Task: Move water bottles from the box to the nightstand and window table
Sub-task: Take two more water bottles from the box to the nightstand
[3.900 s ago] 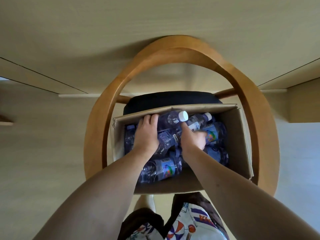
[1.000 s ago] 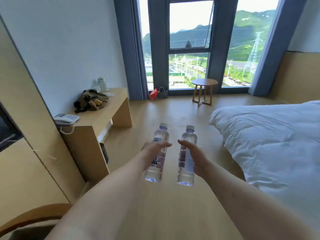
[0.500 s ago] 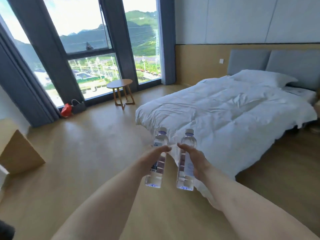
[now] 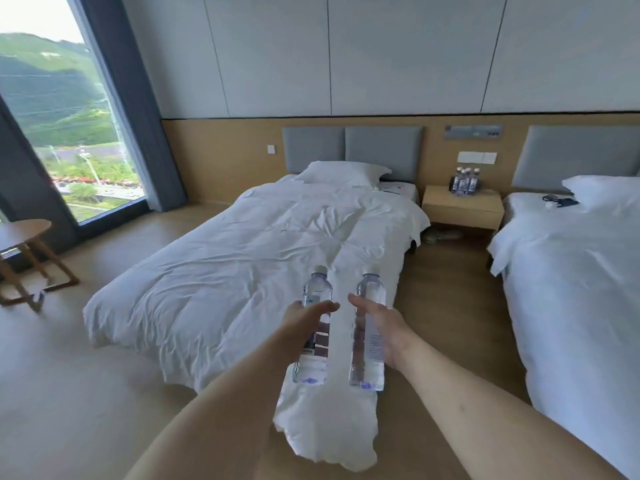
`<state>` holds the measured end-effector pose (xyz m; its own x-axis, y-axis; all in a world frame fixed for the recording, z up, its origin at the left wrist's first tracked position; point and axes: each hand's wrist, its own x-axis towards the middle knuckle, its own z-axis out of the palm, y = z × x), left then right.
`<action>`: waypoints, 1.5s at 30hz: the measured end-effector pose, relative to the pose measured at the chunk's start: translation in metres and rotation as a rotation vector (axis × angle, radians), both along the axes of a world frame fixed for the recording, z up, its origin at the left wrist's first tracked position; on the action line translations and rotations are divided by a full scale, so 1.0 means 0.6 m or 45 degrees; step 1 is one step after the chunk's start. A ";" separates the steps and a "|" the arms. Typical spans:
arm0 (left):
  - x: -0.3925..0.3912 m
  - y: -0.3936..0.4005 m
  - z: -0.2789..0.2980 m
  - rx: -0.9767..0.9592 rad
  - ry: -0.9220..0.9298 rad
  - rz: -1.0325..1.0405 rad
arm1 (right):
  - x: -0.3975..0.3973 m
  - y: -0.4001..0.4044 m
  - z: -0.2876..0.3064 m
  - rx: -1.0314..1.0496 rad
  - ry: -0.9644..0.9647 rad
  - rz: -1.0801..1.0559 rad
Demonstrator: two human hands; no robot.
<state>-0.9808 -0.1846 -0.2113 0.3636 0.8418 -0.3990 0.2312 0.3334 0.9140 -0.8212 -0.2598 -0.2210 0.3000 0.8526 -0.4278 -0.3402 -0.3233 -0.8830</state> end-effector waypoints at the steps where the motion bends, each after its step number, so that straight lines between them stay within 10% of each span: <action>1: 0.025 0.023 -0.002 -0.005 -0.005 -0.039 | 0.019 0.012 0.003 -0.010 -0.010 -0.041; 45: 1.236 0.545 -0.094 0.069 0.235 -0.528 | 1.123 0.428 -0.092 -0.269 -0.090 -0.576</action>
